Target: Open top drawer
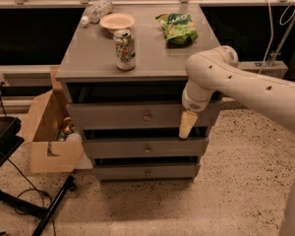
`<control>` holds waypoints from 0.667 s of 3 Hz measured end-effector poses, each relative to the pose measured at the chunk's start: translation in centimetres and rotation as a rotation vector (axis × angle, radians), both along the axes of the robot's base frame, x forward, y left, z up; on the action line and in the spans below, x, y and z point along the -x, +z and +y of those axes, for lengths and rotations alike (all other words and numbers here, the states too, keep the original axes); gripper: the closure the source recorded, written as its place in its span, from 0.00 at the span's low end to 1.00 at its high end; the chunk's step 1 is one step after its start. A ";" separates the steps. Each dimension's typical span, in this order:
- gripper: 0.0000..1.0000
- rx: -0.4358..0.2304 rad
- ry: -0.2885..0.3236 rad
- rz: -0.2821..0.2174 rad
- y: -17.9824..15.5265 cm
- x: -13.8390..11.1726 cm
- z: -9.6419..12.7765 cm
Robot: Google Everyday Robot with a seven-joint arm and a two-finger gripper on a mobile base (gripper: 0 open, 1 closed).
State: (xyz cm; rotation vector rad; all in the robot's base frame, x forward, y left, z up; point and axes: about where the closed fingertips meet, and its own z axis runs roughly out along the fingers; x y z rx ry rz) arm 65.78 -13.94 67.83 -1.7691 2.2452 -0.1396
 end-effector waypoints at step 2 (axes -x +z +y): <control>0.00 0.037 0.069 -0.027 -1.2 -0.4 0.2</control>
Offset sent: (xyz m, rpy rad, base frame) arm 0.0220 0.0063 -0.0150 -0.0541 -0.0568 0.1138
